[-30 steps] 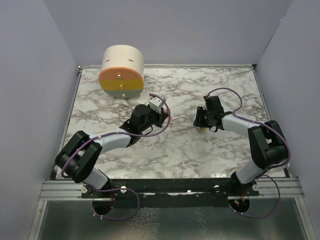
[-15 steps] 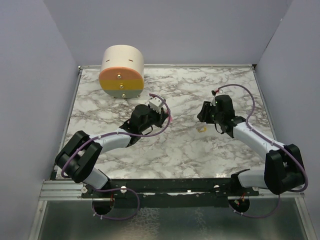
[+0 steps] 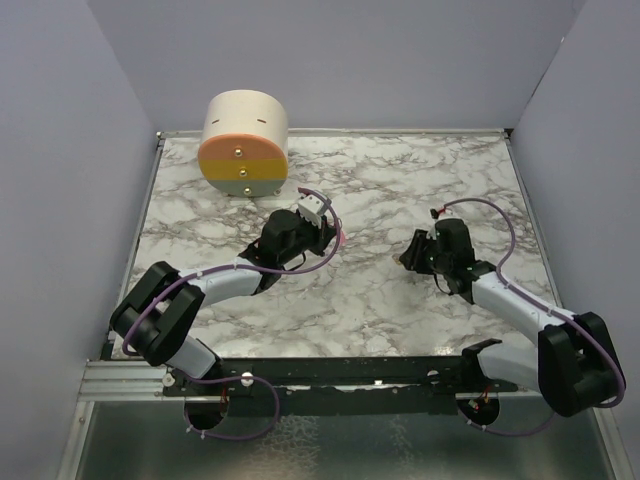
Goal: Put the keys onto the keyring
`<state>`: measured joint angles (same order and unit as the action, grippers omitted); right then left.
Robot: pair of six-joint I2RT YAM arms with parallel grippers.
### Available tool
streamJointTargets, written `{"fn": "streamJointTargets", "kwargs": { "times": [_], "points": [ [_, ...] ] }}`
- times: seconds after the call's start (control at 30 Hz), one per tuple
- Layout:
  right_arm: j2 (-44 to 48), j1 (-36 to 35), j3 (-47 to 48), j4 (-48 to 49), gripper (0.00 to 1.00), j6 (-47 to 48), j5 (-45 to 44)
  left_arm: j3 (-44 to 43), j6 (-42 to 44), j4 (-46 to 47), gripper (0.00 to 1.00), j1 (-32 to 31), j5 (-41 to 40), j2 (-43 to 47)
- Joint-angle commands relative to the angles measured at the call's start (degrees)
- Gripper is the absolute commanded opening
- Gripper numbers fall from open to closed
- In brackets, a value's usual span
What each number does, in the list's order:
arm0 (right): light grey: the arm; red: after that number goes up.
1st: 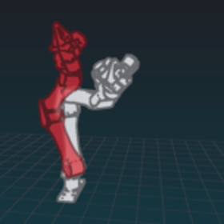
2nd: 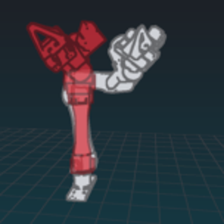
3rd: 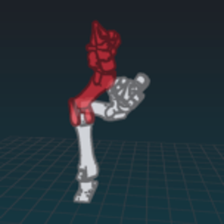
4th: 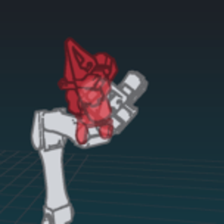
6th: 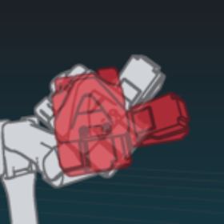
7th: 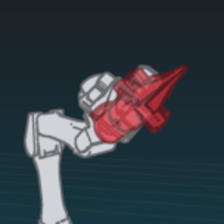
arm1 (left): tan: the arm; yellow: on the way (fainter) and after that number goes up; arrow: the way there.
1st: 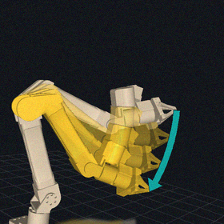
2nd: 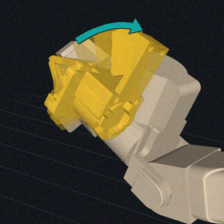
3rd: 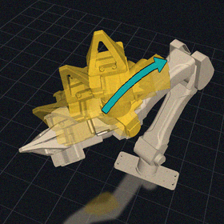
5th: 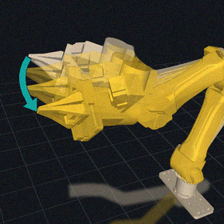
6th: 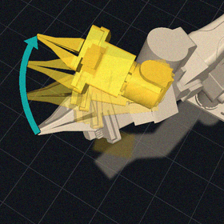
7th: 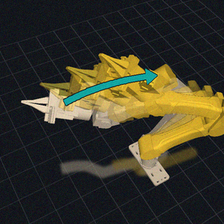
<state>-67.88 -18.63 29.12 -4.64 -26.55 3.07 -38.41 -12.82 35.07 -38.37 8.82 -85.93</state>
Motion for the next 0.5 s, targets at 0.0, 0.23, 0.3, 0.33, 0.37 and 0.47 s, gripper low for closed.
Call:
{"fn": "streamJointTargets", "kwargs": {
  "times": [0.0,0.23,0.3,0.33,0.37,0.47],
  "points": [
    [1.68,0.26,-0.82,4.22,0.34,-2.41,1.04,0.45,-0.54,2.35,0.00,0.13,1.84,0.45],
    [-0.31,0.26,-1.74,5.52,0.34,-3.78,1.14,0.52,-0.46,2.38,0.00,0.13,1.90,0.43],
    [-0.39,0.27,-1.98,5.94,0.34,-4.22,0.92,0.62,-0.46,2.40,0.00,0.13,1.92,0.66],
    [-0.46,0.26,-2.03,6.03,0.34,-4.31,0.85,0.69,-0.45,2.43,0.00,0.14,1.91,0.75],
    [-0.71,0.31,-2.07,6.05,0.34,-4.30,0.77,0.71,-0.45,2.46,0.00,0.13,1.85,0.80],
    [-1.58,0.26,-1.97,6.05,0.34,-4.75,0.53,0.71,-0.43,2.41,0.00,0.11,1.73,0.82]
  ]
}}
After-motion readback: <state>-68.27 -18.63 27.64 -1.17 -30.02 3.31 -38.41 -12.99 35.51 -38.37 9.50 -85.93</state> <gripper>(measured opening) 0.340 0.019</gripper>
